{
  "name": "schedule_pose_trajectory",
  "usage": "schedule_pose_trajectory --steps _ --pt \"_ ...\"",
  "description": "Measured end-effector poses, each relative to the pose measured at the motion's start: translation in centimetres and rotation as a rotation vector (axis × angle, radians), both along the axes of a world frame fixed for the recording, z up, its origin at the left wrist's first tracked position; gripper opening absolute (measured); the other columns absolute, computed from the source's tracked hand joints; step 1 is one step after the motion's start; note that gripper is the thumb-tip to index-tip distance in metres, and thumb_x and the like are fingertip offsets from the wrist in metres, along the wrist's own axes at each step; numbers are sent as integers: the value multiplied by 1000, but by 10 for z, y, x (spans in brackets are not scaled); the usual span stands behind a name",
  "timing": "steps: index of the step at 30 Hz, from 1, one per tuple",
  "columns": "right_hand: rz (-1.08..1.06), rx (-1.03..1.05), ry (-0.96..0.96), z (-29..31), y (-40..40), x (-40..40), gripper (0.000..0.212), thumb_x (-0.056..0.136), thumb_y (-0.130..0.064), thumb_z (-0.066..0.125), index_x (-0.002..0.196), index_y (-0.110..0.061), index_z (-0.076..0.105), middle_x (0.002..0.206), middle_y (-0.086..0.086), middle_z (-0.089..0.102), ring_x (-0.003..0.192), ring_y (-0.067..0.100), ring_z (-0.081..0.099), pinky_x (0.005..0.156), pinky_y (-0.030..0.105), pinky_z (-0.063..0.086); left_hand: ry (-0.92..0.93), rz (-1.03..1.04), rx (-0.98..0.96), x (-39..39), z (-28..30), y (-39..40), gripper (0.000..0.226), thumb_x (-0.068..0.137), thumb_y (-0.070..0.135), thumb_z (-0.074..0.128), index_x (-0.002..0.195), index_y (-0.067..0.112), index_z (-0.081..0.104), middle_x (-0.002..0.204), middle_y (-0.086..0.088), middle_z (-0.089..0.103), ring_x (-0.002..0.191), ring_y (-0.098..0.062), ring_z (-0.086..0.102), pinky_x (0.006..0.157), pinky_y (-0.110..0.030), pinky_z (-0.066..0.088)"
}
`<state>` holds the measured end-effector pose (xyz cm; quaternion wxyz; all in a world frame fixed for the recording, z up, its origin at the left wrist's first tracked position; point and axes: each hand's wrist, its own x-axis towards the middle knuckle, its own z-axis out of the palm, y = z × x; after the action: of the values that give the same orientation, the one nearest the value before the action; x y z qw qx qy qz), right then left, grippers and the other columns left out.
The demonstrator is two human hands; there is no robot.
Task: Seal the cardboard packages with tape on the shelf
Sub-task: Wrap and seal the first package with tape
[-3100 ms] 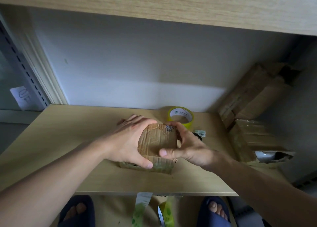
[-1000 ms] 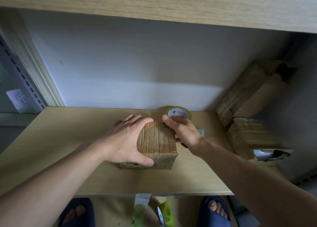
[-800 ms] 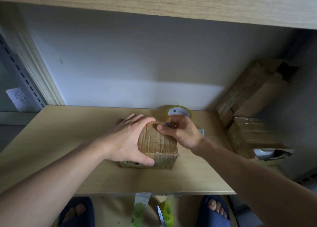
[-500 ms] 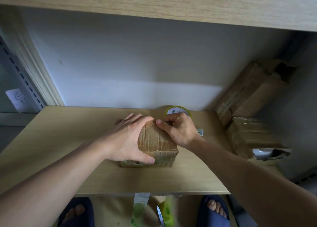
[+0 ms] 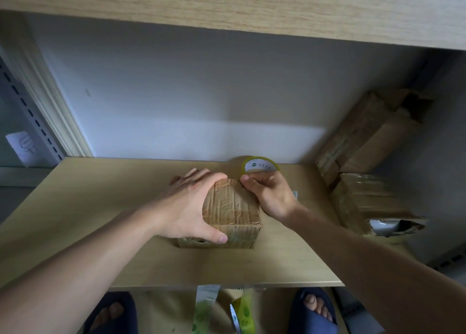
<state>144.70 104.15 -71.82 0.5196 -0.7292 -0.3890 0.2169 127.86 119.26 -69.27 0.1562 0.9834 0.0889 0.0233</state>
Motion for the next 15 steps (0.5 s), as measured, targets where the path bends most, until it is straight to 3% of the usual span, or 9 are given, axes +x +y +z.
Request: schedule_pose_trajectory --steps 3,7,10,12,15 --pt "-92 -27 -26 2 5 -1 52 103 -34 59 54 -19 60 55 -7 50 55 10 44 59 29 35 -8 9 -5 1 0 -1 119 55 78 79 152 33 26 140 16 38 132 -10 33 112 -40 32" --pt "-56 -73 55 2 6 0 50 99 -49 60 64 -14 59 62 -7 57 61 8 51 64 28 43 -8 10 8 1 0 -2 120 55 78 79 153 31 26 142 15 37 133 -11 32 113 -40 32" --pt "47 -111 24 5 4 -1 27 97 -38 70 74 -24 66 67 -16 65 65 1 60 63 14 45 0 9 -1 2 -1 -1 121 54 80 76 152 33 25 142 16 37 135 -11 32 114 -42 31" --pt "79 -110 110 5 2 -3 10 95 -30 73 101 -23 73 90 -11 76 85 4 71 72 15 52 2 8 -4 1 -1 -1 119 53 81 75 151 34 26 140 17 37 134 -10 33 114 -42 32" --pt "125 -129 200 5 -8 1 59 83 -31 85 135 -25 59 122 -1 70 111 9 68 86 18 55 -2 17 -3 1 0 -2 119 53 81 75 151 35 26 141 15 38 135 -10 33 114 -42 33"
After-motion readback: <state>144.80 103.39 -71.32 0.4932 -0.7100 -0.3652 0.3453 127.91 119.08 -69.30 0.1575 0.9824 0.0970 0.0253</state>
